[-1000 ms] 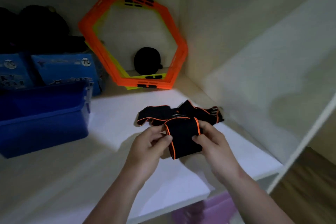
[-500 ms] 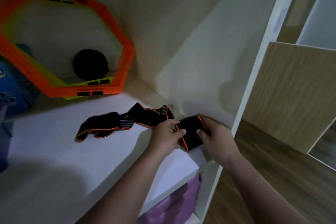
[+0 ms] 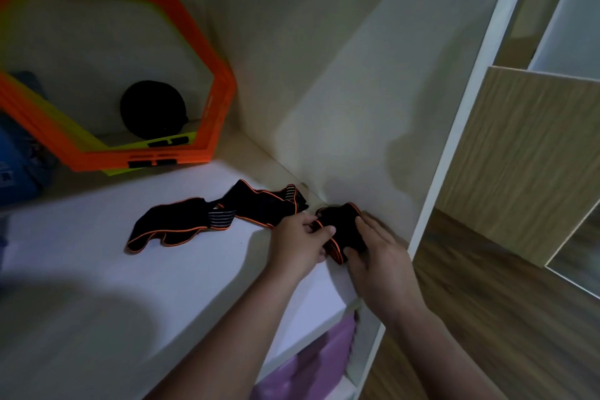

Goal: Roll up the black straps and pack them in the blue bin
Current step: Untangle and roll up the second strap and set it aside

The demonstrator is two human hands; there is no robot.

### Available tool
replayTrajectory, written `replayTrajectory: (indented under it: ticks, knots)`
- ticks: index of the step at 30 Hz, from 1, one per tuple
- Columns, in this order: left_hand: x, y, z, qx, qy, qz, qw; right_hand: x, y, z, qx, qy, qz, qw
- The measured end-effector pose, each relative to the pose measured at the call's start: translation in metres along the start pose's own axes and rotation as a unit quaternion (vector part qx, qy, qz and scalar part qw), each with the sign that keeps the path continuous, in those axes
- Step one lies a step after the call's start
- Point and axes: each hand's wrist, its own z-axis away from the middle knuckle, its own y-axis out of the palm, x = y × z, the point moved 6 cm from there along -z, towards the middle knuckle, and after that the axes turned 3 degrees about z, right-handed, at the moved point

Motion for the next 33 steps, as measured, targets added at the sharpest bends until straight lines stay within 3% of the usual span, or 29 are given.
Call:
replayTrajectory:
  ticks: [6, 10, 15, 19, 23, 28, 33]
  knots:
    - [-0.006, -0.020, 0.003, 0.005, 0.013, -0.014, 1.000, 0.009, -0.022, -0.011, -0.042, -0.031, 0.010, 0.999]
    - [-0.024, -0.069, -0.004, -0.058, 0.089, -0.176, 0.979, 0.025, -0.041, -0.038, -0.059, -0.051, 0.012, 0.997]
    - [-0.044, -0.138, -0.025, -0.137, 0.149, -0.347, 0.916, 0.053, -0.026, -0.089, 0.041, -0.063, 0.024, 0.997]
    - [-0.038, -0.164, -0.040, -0.090, 0.141, -0.485, 0.858, 0.075, 0.019, -0.124, 0.162, -0.050, 0.136, 0.976]
    - [-0.019, -0.174, -0.045, -0.014, 0.086, -0.493, 0.866, 0.088, 0.063, -0.144, 0.239, -0.051, 0.245, 0.938]
    - [-0.009, -0.177, -0.048, -0.026, 0.088, -0.499, 0.862, 0.093, 0.084, -0.160, 0.286, -0.035, 0.311, 0.906]
    - [-0.007, -0.180, -0.049, -0.041, 0.092, -0.505, 0.857, 0.093, 0.080, -0.166, 0.242, -0.032, 0.295, 0.924]
